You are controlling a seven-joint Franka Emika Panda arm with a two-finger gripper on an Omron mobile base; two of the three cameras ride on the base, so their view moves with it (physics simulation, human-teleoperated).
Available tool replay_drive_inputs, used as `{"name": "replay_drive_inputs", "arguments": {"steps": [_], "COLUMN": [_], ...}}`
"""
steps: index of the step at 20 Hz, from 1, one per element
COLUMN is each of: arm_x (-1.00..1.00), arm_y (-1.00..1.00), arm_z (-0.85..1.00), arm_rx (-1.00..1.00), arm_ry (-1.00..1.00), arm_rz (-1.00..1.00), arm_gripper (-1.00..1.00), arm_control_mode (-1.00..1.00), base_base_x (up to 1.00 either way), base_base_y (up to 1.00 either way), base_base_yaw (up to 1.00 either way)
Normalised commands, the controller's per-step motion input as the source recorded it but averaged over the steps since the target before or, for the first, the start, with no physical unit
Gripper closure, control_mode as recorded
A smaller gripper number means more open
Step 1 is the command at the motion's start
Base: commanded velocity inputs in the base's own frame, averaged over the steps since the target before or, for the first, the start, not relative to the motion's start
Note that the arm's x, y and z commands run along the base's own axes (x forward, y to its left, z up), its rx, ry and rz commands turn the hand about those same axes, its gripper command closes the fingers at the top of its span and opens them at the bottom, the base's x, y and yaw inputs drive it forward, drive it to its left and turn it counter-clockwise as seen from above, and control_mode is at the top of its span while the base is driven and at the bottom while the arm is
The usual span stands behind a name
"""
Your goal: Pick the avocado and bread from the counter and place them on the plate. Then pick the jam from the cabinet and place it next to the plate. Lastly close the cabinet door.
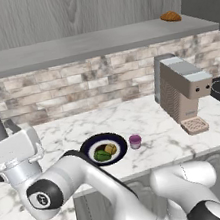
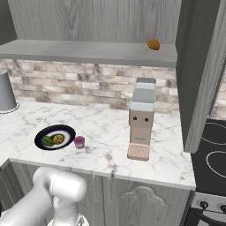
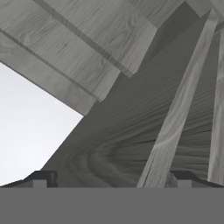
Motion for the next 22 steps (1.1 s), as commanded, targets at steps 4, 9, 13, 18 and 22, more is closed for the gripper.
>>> {"name": "replay_drive_inputs", "arguments": {"steps": [4, 9, 13, 18, 22], "arm_x": [0.00, 0.01, 0.04, 0.11, 0.21], "arm_y": [0.04, 0.07, 0.05, 0.07, 0.09], "arm_z": [-0.01, -0.08, -0.08, -0.01, 0.00], "arm_rx": [-0.02, -0.04, -0.03, -0.01, 0.00], "arm_ry": [-0.01, 0.00, 0.00, -0.02, -0.06], "arm_rz": [0.00, 0.00, 0.00, 0.00, 0.00], "arm_gripper": [-1.00, -1.00, -1.00, -1.00, -1.00], "arm_control_mode": [-1.00, -1.00, -1.00, -1.00, -1.00], "base_base_x": [0.00, 0.00, 0.00, 0.00, 0.00], "base_base_y": [0.00, 0.00, 0.00, 0.00, 0.00], "base_base_yaw": [0.00, 0.00, 0.00, 0.00, 0.00]}}
